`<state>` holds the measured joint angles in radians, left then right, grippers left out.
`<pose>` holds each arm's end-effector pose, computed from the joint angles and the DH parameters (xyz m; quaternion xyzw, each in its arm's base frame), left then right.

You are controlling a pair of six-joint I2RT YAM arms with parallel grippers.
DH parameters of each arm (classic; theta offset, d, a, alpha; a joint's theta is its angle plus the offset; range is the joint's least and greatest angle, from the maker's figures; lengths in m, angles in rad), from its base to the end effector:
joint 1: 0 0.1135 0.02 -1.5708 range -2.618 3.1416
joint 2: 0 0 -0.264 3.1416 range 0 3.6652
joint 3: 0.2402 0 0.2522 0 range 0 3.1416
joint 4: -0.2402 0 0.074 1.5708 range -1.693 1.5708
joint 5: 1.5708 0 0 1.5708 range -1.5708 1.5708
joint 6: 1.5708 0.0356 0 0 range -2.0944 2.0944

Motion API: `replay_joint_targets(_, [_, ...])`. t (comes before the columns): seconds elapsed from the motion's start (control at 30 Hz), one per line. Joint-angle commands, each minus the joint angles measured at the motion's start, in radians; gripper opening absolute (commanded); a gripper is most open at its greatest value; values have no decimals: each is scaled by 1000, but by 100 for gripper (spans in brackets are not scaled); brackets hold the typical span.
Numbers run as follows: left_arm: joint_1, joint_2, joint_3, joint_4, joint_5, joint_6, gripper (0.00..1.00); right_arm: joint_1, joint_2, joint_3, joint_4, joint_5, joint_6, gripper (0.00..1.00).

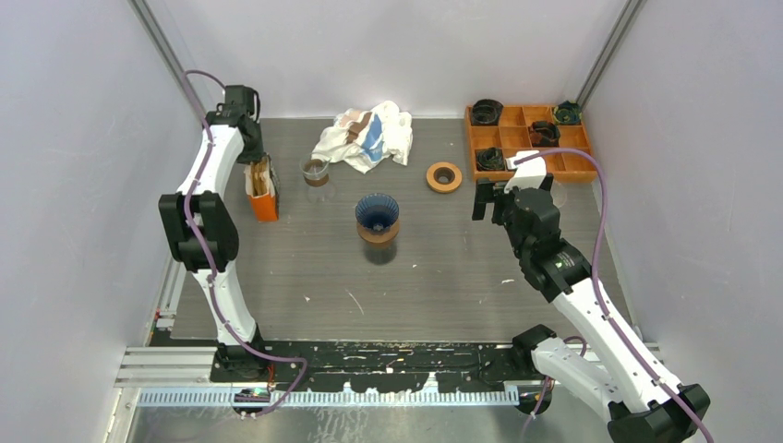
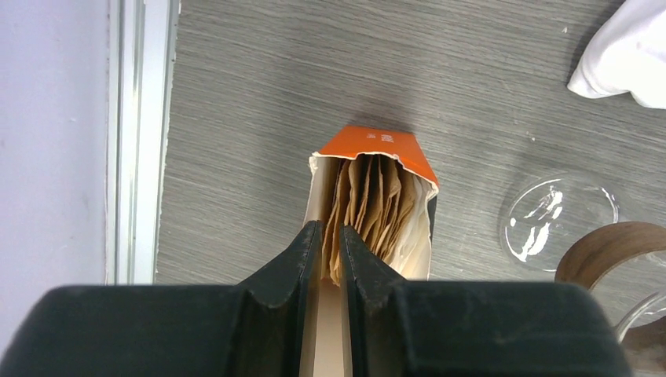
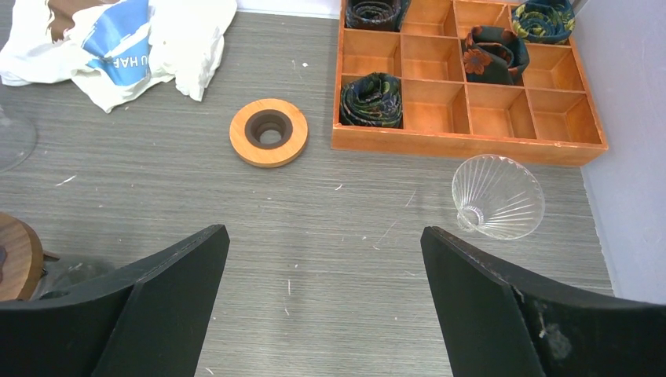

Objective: Place the coffee filter in the dripper
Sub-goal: Pick up the coffee filter from the coffee filter holder.

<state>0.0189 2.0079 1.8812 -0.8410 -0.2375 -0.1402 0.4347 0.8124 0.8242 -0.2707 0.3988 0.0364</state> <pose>0.4437 0.0168 0.2918 -0.1104 0.9424 0.0950 0.3012 0.1744 0.0658 0.3407 -0.0352 0.7853 -0.0131 0.6180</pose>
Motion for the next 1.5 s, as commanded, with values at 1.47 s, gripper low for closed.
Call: replay_joint_targets(1.47, [-30,57,60,32,-83,39,9,2,-1,3,56,-3,7,100])
